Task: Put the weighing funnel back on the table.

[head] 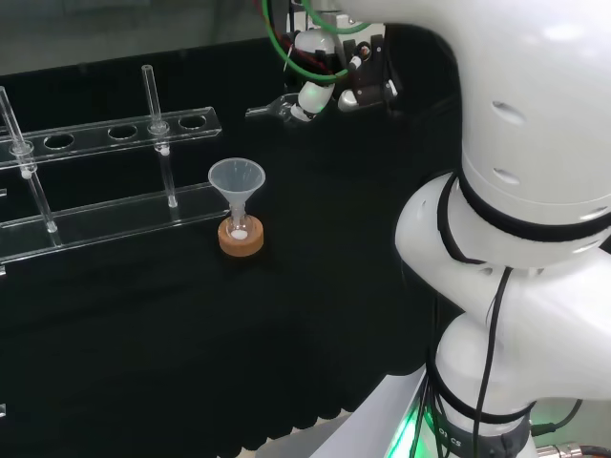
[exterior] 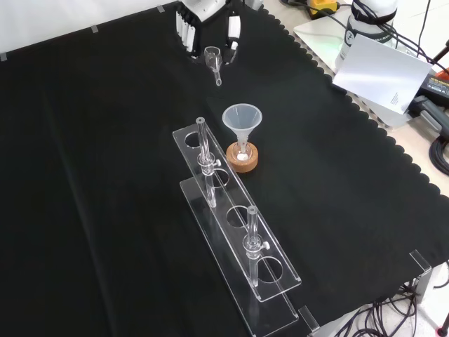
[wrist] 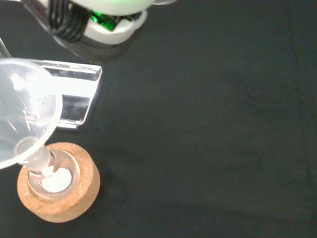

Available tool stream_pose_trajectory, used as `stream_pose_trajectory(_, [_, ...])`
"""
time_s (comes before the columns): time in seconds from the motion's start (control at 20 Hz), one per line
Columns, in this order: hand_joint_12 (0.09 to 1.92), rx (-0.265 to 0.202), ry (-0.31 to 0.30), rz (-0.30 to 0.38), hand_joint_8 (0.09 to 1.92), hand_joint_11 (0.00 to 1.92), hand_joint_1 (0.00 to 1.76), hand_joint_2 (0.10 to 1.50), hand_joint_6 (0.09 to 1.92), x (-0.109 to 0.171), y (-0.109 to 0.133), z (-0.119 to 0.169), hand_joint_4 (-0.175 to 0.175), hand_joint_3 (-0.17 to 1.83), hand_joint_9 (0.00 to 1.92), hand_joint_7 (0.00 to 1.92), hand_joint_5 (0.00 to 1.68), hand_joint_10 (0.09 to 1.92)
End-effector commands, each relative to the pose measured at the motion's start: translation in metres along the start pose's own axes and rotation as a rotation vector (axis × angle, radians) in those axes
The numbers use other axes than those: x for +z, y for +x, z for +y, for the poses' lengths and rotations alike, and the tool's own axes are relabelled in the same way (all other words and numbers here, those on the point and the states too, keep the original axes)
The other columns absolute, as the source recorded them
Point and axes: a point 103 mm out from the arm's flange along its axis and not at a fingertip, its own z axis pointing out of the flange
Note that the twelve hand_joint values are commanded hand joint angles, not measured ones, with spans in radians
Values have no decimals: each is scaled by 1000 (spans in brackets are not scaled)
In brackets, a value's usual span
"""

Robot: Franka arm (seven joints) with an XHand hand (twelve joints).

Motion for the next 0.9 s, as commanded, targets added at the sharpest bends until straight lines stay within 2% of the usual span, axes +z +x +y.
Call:
stream_pose_trajectory(0.05, [896, -8, -29, 137, 547, 1056, 1088, 712, 887, 0, -12, 1, 175, 663, 1354, 1023, 1152, 87])
stream_pose_trajectory(0.35, [900, 14, -45, 224, 547, 1053, 1088, 711, 887, 3, -31, 6, 175, 663, 1354, 1024, 1153, 87])
stream_pose_trajectory(0.9, [906, 78, -40, 263, 548, 1048, 1088, 711, 885, 29, -67, 42, 175, 663, 1354, 1026, 1153, 87])
